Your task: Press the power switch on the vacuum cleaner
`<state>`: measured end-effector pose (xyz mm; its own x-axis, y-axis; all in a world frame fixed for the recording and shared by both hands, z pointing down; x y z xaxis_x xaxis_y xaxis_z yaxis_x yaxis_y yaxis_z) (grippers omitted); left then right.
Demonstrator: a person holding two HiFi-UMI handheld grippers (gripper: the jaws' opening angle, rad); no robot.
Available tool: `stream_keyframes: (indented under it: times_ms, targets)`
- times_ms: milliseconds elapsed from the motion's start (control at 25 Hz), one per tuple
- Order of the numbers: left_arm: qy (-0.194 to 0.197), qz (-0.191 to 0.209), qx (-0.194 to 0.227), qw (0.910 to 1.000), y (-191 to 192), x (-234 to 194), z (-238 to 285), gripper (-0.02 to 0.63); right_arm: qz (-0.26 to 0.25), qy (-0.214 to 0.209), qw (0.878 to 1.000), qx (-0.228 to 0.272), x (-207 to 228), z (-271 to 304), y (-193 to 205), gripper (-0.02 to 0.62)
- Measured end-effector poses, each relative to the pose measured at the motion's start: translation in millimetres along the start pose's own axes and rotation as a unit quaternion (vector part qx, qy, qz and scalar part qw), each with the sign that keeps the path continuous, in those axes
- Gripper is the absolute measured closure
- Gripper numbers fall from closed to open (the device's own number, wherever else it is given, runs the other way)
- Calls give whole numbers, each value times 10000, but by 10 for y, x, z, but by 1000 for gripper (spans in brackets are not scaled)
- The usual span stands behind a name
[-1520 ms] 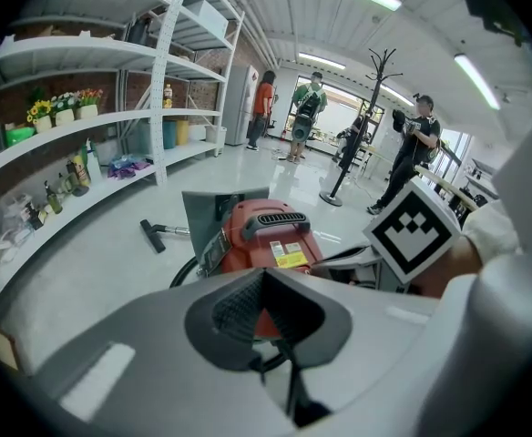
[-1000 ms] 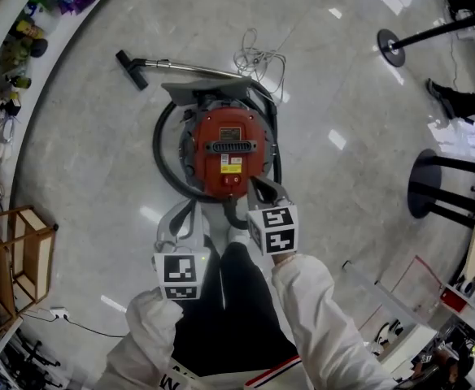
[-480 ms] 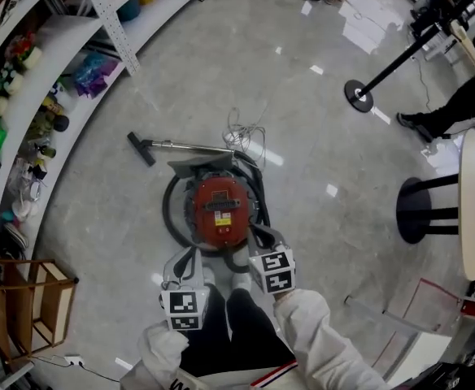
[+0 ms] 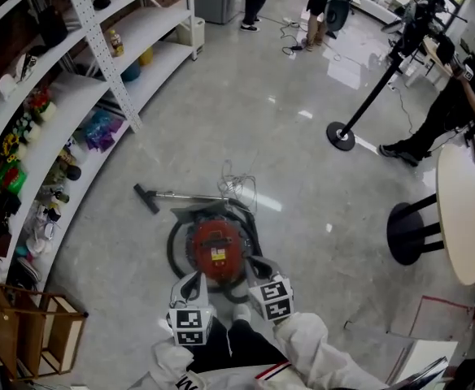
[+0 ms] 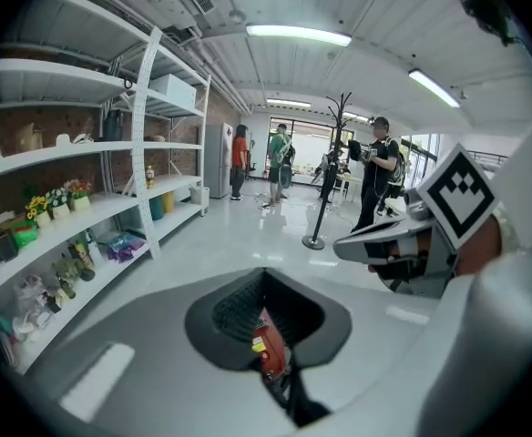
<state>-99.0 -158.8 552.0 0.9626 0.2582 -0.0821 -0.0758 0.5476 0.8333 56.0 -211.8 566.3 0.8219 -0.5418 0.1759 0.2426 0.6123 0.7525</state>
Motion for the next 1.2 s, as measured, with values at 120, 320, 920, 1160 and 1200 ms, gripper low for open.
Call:
stream_keyframes:
  times_ms: [120, 320, 920, 1160, 1200]
  targets:
    - [21, 16, 98, 9999, -127, 91, -67, 606, -46, -50, 9999, 110, -20, -172, -69, 595]
    - [3, 118, 308, 9995, -360, 141, -108, 606, -89, -103, 9991, 396, -19, -361, -250, 595]
    - [-48, 257, 649, 9976, -748, 282, -311, 606, -39, -144, 9951, 977, 26, -823, -645, 595]
    - [-40, 270, 747, 9968, -829, 310, -313, 606, -63, -203, 9941, 1065, -20, -958, -690, 595]
    - [-43, 270, 759, 9967, -833, 326, -311, 606, -71, -214, 9940, 1074, -23, -973, -683, 595]
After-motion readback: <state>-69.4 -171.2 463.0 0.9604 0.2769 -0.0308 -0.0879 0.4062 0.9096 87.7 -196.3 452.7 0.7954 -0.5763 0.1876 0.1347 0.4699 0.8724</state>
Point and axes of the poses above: the fingertips, and each gripper's own axes: z forward along the fingers, x to its right, y out of its underside, the point moved 5 cm from there along -z, backward along the fingers, and after that the axes turned 1 degree about z, right-handed, at the moved point
